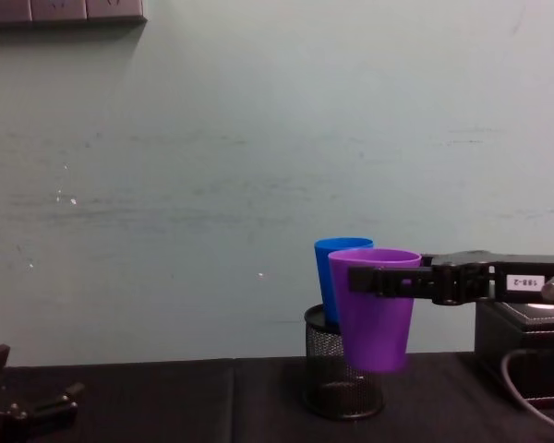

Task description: Pick up one cup with a gripper and tap it against the other cup.

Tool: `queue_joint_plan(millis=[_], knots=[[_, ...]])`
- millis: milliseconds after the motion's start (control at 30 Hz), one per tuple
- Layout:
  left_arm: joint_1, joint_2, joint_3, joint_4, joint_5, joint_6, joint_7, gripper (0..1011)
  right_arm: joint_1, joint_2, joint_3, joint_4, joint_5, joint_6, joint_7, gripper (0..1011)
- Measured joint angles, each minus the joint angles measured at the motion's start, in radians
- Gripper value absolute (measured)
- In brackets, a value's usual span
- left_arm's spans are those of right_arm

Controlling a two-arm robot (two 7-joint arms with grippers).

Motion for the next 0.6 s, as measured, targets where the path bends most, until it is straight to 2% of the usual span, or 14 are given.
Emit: queue_joint_plan(millis=[333,600], knots=[[0.0,0.0,0.0,0.0,0.0,0.0,0.0,1000,0.088,-0.066,-0.029,0.155,-0.024,-0.05,0.002,738],[0.0,0.0,0.0,0.0,0.0,0.0,0.0,1000,0.146,-0.114,-0.038,0.265,-0.045,-0.08,0.016,738]])
